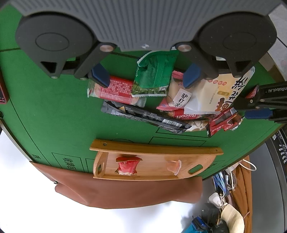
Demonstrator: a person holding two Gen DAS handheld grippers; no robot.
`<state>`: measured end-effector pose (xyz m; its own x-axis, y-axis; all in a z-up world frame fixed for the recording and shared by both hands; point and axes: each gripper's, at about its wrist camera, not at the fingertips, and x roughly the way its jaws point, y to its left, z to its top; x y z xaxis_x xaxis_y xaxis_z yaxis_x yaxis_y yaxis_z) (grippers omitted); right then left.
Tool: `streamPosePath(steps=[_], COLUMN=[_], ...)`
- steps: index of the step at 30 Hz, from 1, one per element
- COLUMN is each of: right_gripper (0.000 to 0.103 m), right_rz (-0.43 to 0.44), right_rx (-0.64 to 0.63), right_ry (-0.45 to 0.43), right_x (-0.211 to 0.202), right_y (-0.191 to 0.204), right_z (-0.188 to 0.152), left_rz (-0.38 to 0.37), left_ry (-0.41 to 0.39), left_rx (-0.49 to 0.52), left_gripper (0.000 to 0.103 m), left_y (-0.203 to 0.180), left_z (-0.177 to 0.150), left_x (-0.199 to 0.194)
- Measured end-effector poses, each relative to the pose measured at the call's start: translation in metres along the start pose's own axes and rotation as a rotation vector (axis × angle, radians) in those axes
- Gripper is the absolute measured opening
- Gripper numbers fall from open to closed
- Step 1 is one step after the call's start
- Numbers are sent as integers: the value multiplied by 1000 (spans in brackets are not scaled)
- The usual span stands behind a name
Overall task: Organize snacks
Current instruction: 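Grasp the red sausage stick with the left tool while the right tool grasps the green packet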
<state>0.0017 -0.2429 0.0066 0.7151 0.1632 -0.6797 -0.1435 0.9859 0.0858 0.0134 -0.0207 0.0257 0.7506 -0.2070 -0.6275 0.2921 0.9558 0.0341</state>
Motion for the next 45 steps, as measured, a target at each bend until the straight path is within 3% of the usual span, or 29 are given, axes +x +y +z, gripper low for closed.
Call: streamPosePath(steps=[7, 11, 20, 23, 25, 26, 28, 35, 45], right_gripper=[93, 92, 86, 77, 54, 47, 45, 43, 44], right_rz=[2, 17, -36, -57, -67, -63, -49, -50, -54], right_rx=[4, 18, -37, -47, -46, -33, -3, 12, 37], right_ry=[7, 26, 16, 9, 6, 2, 1, -26, -16], right_x=[-1, -2, -3, -2, -3, -5, -7, -15, -10], right_y=[1, 2, 12, 14, 14, 13, 9, 3, -1], right_z=[-1, -6, -9, -9, -8, -7, -4, 2, 0], left_rz=[-37, -63, -82, -74, -63, -62, -49, -29, -31], left_ry=[47, 59, 57, 55, 49, 39, 15, -9, 49], left_rx=[-42, -91, -111, -122, -139, -140, -138, -142, -161], left_gripper=[45, 39, 35, 33, 15, 14, 12, 11, 17], left_y=[10, 15, 16, 15, 15, 15, 15, 17, 15], left_z=[-4, -7, -6, -5, -4, -2, 2, 10, 2], left_x=[16, 19, 21, 20, 18, 15, 9, 6, 34])
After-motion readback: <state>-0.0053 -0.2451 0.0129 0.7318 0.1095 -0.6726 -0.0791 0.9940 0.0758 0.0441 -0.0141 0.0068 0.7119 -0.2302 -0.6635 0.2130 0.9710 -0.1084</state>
